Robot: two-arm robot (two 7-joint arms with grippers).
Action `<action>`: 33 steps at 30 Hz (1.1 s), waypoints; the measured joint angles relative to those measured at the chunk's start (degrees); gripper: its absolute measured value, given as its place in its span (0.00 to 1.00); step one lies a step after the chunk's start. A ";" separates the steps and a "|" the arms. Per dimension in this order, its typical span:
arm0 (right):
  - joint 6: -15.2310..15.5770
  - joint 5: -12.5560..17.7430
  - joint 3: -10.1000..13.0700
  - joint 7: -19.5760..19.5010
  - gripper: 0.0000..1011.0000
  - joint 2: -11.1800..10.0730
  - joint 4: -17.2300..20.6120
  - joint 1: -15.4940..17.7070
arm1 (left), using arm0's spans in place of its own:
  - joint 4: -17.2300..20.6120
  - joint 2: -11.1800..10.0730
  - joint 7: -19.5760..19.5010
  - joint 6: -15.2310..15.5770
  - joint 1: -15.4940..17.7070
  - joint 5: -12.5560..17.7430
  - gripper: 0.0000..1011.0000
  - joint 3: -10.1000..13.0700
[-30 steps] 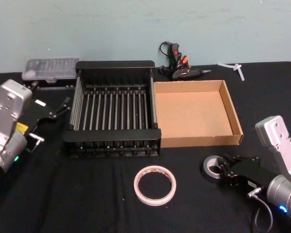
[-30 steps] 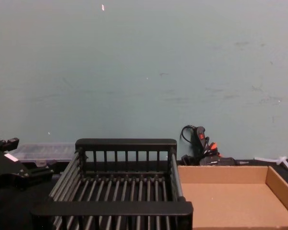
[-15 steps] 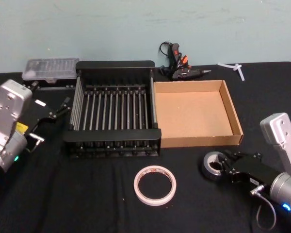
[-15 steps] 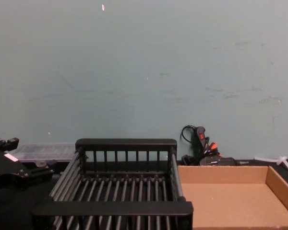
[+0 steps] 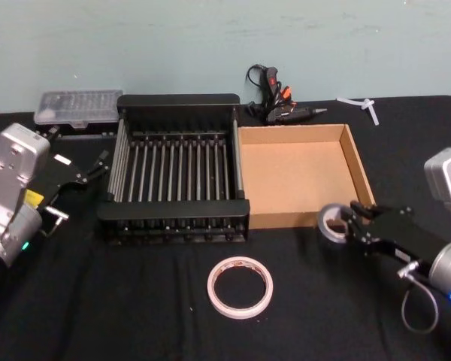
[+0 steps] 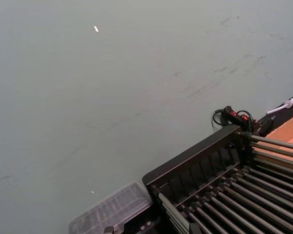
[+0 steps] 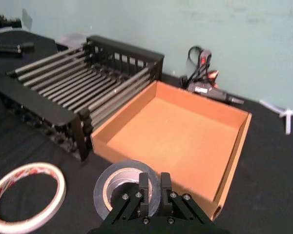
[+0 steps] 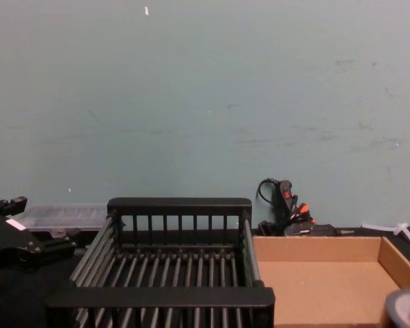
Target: Pick up the white tape and place it into the black box , Pick up the silver tape and place it into the brown box.
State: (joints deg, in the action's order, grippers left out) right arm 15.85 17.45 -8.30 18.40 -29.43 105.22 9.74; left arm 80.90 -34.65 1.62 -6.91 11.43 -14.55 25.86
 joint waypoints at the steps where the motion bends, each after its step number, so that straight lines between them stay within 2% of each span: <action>1: -0.33 0.05 0.00 0.00 0.15 -0.01 0.01 -0.51 | 0.00 0.00 0.00 0.00 0.00 0.00 0.99 0.00; 7: -1.04 0.00 -0.52 -0.21 0.15 0.32 -0.89 -3.00 | 0.00 0.00 0.00 0.00 0.00 0.00 0.99 0.00; 16: -1.21 -1.33 -2.14 -1.83 0.15 2.79 -5.12 -8.81 | 0.00 0.00 0.00 0.00 0.00 0.00 0.99 0.00; 25: -2.09 -3.58 -4.02 -2.49 0.15 5.70 -12.26 -15.79 | 0.00 0.00 0.00 0.00 0.00 0.00 0.99 0.00; 30: -2.31 -4.57 -4.75 -2.51 0.15 6.68 -15.23 -18.17 | 0.00 0.00 0.00 0.00 0.00 0.00 0.99 0.00; 31: -2.43 -5.17 -5.21 -2.45 0.15 7.22 -17.02 -19.51 | 0.00 0.00 0.00 0.00 0.00 0.00 0.99 0.00; 33: -2.52 -5.54 -5.51 -2.39 0.15 7.60 -18.23 -20.39 | 0.00 0.00 0.00 0.00 0.00 0.00 0.99 0.00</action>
State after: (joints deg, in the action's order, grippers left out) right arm 13.33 11.91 -13.81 16.01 -21.83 87.00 -10.65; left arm 80.90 -34.65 1.62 -6.91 11.43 -14.55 25.86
